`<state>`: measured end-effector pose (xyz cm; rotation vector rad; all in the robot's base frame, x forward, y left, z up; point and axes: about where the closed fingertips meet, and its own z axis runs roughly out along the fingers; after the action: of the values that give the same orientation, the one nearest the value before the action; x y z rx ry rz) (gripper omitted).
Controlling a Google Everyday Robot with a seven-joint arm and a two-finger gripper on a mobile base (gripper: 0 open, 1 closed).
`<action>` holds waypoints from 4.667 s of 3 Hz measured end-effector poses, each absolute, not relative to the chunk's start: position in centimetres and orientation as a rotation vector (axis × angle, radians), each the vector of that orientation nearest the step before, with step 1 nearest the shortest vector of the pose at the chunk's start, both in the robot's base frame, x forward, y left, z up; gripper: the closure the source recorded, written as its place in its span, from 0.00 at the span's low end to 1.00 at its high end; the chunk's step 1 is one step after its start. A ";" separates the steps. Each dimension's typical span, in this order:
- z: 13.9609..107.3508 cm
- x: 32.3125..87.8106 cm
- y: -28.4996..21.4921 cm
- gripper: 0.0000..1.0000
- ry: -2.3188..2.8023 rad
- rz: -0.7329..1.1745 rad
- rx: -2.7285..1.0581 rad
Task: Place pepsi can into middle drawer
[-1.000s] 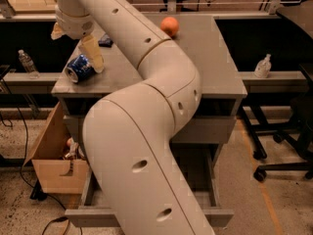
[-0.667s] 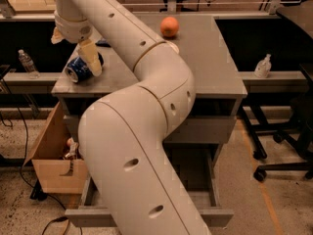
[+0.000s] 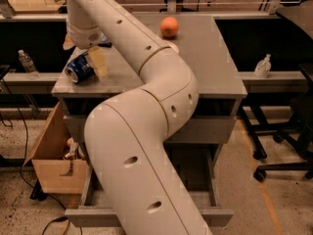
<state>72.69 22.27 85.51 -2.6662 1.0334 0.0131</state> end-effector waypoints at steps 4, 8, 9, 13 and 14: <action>83.9 72.7 22.2 1.00 1.041 0.094 -2.666; 91.1 67.7 9.6 1.00 1.102 0.099 -2.483; 89.2 63.0 5.0 1.00 1.159 0.121 -2.465; 86.3 55.9 5.9 1.00 1.215 0.148 -2.490; 84.8 54.1 6.0 1.00 1.224 0.184 -2.505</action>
Offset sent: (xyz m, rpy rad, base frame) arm -0.0140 -0.0230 -0.0209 -0.0517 0.1679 0.0285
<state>54.08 5.96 84.77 -2.5047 1.2235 0.1839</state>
